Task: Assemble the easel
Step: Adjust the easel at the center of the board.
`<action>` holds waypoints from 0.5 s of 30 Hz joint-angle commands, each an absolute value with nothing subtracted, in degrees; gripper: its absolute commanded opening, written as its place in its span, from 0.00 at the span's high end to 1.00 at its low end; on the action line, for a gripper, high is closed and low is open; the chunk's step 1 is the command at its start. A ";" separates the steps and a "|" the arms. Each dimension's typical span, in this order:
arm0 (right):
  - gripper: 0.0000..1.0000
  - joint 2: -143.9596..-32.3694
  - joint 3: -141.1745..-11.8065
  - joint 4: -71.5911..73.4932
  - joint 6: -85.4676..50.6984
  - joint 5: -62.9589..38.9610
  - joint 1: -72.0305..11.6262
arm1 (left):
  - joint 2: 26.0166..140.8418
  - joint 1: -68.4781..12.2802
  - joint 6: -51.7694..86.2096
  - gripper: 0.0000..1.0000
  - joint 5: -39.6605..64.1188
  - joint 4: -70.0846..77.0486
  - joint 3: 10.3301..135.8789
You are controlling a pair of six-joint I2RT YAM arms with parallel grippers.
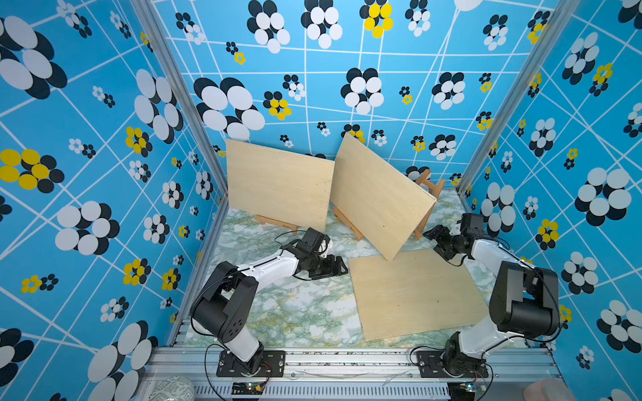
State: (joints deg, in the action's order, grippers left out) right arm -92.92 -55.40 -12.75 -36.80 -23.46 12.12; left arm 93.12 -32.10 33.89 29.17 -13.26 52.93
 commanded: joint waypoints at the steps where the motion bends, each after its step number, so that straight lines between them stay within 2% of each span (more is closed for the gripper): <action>1: 0.23 -94.28 -58.95 -11.78 -35.34 -20.25 11.19 | 93.15 -32.69 34.37 0.15 29.84 -12.39 52.39; 15: 0.23 -104.52 -68.07 -8.42 -30.59 -16.15 9.44 | 91.94 -32.19 34.28 0.15 29.62 -12.83 50.46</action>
State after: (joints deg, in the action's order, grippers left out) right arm -103.66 -66.63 -9.19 -33.50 -18.15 10.59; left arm 93.12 -32.38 34.06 29.15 -13.21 51.55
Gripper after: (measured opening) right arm 0.766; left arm 0.847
